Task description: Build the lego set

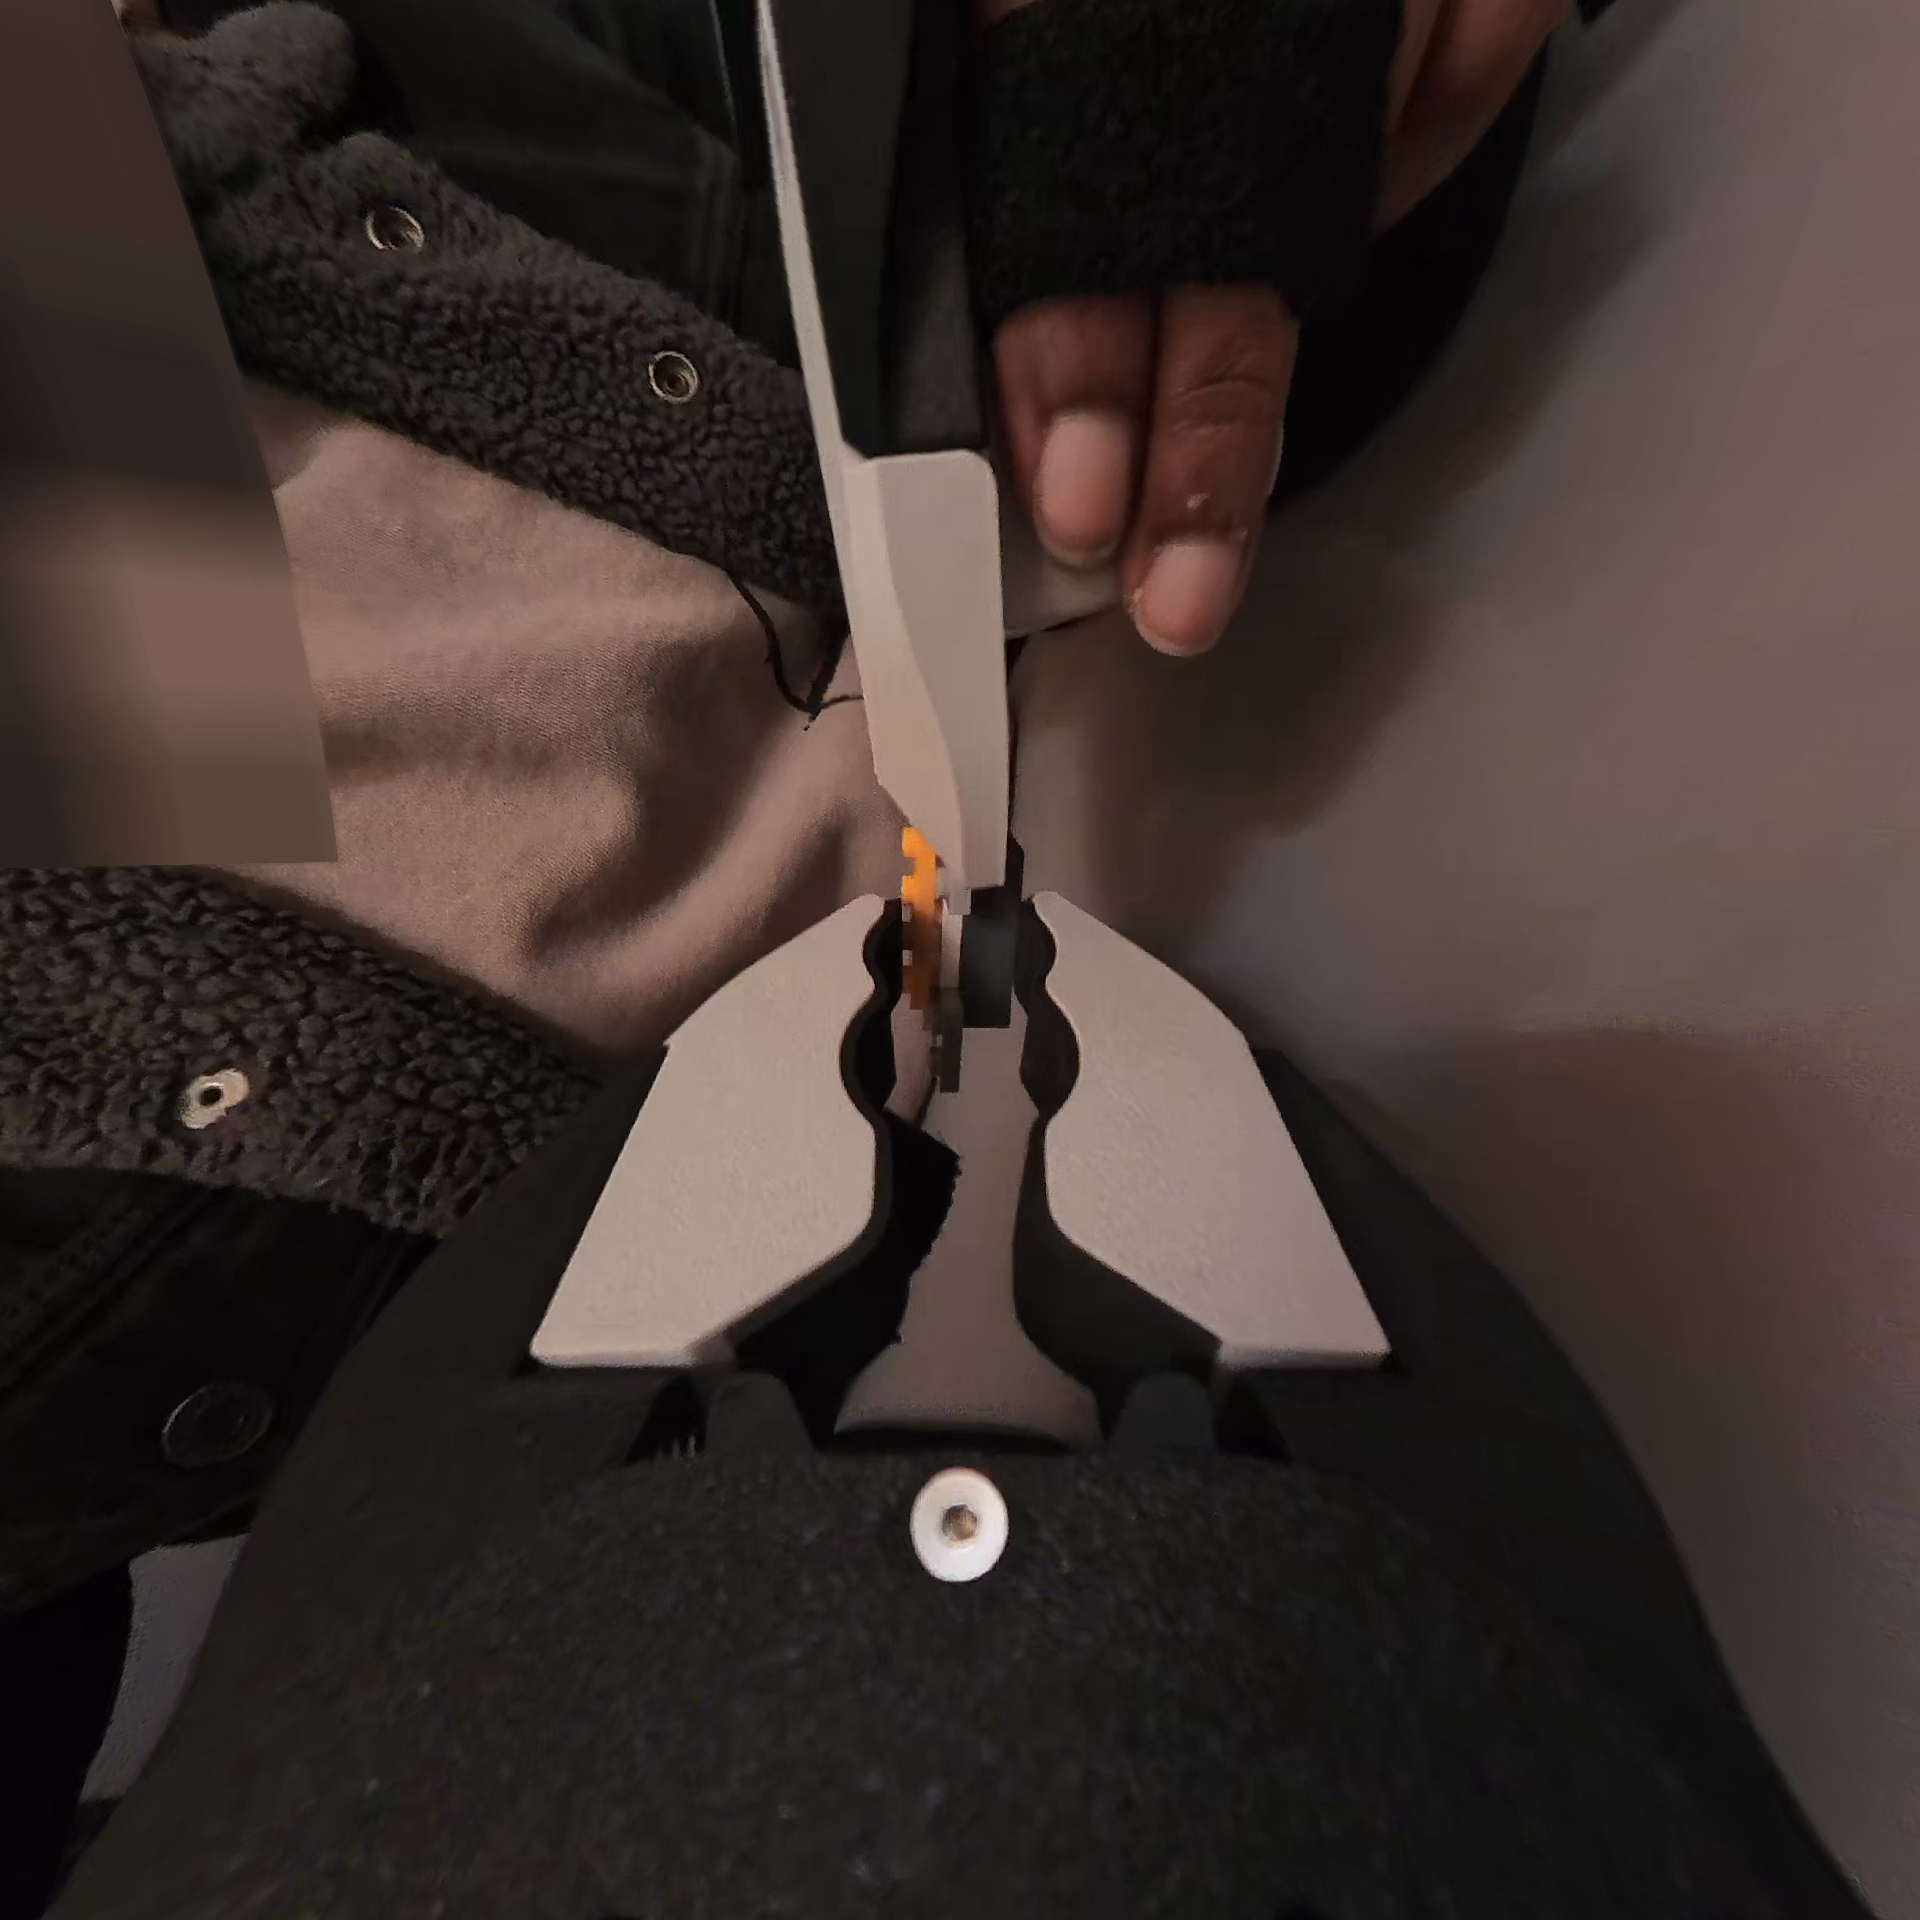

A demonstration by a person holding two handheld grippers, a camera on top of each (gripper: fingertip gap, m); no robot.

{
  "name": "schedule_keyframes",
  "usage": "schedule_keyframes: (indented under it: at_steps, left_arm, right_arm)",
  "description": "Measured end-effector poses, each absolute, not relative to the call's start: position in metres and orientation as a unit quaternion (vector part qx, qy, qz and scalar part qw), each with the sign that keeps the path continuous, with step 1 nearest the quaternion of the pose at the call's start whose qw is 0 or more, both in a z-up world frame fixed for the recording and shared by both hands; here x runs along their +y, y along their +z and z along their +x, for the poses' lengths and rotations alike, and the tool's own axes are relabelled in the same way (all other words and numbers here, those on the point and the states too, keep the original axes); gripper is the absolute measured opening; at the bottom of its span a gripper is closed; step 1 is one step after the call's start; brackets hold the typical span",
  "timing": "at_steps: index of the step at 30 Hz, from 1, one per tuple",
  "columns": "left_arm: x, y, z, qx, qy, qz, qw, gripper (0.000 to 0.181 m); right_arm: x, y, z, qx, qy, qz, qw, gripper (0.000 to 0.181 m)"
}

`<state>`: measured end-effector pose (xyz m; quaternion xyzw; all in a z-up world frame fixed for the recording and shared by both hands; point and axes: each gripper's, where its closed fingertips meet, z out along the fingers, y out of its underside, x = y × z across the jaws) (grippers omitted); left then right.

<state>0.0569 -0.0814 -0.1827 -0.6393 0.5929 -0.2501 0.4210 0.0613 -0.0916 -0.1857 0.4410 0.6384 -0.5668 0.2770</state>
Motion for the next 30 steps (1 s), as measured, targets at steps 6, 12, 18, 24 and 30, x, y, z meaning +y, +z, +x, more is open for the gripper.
schedule_keyframes:
  at_steps: [6,12,18,24,30]
  left_arm:
    - [-0.078,-0.172,0.054,0.566,-0.281,-0.636,0.444,0.025]
    - [-0.080,-0.169,0.053,0.546,-0.313,-0.633,0.450,0.025]
    - [-0.080,-0.169,0.052,0.545,-0.314,-0.633,0.451,0.025]
    - [-0.079,-0.169,0.050,0.542,-0.314,-0.633,0.456,0.025]
    - [-0.081,-0.162,0.048,0.536,-0.328,-0.628,0.459,0.025]
  right_arm:
    - [-0.088,-0.172,0.059,0.581,-0.601,0.454,0.309,0.021]
    - [-0.089,-0.169,0.060,0.574,-0.596,0.451,0.334,0.021]
    - [-0.090,-0.170,0.060,0.574,-0.590,0.455,0.340,0.021]
    - [-0.089,-0.170,0.059,0.584,-0.592,0.451,0.324,0.021]
    - [-0.092,-0.168,0.056,0.624,-0.594,0.432,0.265,0.020]
